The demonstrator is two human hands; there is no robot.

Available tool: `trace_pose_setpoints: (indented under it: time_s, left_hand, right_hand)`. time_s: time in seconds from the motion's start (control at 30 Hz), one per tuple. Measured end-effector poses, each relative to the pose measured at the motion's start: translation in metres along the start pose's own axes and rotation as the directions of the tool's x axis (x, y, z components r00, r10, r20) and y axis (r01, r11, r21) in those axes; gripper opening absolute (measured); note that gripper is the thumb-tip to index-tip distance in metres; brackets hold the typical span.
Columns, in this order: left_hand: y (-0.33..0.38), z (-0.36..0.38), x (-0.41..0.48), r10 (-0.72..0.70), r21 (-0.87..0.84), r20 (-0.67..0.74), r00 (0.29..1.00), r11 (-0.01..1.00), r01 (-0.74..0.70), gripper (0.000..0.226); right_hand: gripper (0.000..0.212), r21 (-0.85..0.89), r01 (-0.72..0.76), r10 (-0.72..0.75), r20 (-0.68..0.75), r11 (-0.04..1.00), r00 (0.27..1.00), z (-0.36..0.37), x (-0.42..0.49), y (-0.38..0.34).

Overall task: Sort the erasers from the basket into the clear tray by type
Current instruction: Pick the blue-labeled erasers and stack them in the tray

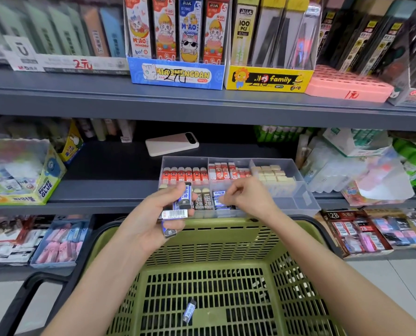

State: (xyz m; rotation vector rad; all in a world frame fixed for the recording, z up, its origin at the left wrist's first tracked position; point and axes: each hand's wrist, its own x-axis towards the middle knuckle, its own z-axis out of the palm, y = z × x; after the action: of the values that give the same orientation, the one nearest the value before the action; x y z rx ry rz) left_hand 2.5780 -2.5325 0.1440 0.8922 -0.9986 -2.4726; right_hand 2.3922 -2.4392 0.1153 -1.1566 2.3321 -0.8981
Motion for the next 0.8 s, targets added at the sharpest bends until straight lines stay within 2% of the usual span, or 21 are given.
trace_pose_setpoints:
  time_s: [0.13, 0.23, 0.3, 0.33, 0.4, 0.43, 0.57, 0.7, 0.73, 0.8]
  left_hand:
    - [-0.003, 0.003, -0.001, -0.003, -0.035, -0.025, 1.000, 0.999, 0.002, 0.036]
    - [-0.005, 0.006, -0.001, 0.010, -0.033, -0.052, 0.999, 0.999, -0.012, 0.038]
    - [-0.006, 0.009, -0.001, 0.036, 0.001, -0.058, 0.998, 0.999, -0.036, 0.039]
    - [-0.006, 0.011, -0.001, 0.054, 0.022, -0.066, 0.996, 0.998, -0.052, 0.041]
    - [-0.008, 0.014, -0.001, 0.094, 0.070, -0.088, 0.992, 0.994, -0.088, 0.042]
    - [-0.010, 0.016, 0.000, 0.115, 0.091, -0.099, 0.988, 0.990, -0.106, 0.040]
    - [-0.016, 0.023, -0.002, 0.171, 0.142, -0.116, 0.978, 0.978, -0.154, 0.024]
    - [-0.013, 0.023, -0.004, 0.165, 0.131, -0.160, 0.973, 0.981, -0.144, 0.026]
    - [-0.011, 0.021, -0.004, 0.155, 0.113, -0.181, 0.971, 0.984, -0.136, 0.021]
    - [-0.010, 0.016, -0.004, 0.139, 0.077, -0.207, 0.968, 0.989, -0.125, 0.017]
  right_hand:
    - [0.018, -0.234, 0.062, -0.059, 0.021, 0.970, 0.998, -0.002, -0.001, 0.001]
    - [0.024, -0.304, 0.105, -0.113, -0.008, 0.947, 0.994, -0.007, -0.005, -0.006]
    - [0.033, -0.174, 0.138, -0.157, -0.097, 0.975, 0.983, -0.009, -0.014, -0.016]
    - [0.036, -0.007, 0.156, -0.156, -0.110, 0.988, 0.982, -0.011, -0.022, -0.024]
    - [0.031, 0.295, 0.178, -0.166, -0.065, 0.939, 0.984, -0.011, -0.041, -0.042]
    - [0.024, 0.359, 0.175, -0.172, -0.041, 0.917, 0.984, -0.008, -0.049, -0.049]
    - [0.012, 0.438, 0.137, -0.117, -0.073, 0.888, 0.990, 0.000, -0.064, -0.061]
    - [0.011, 0.651, 0.042, 0.051, -0.123, 0.758, 0.991, -0.018, -0.046, -0.044]
    - [0.009, 0.627, 0.032, 0.079, -0.149, 0.779, 0.986, -0.023, -0.037, -0.037]
    - [0.002, 0.467, -0.005, 0.095, -0.170, 0.884, 0.981, -0.030, -0.020, -0.024]
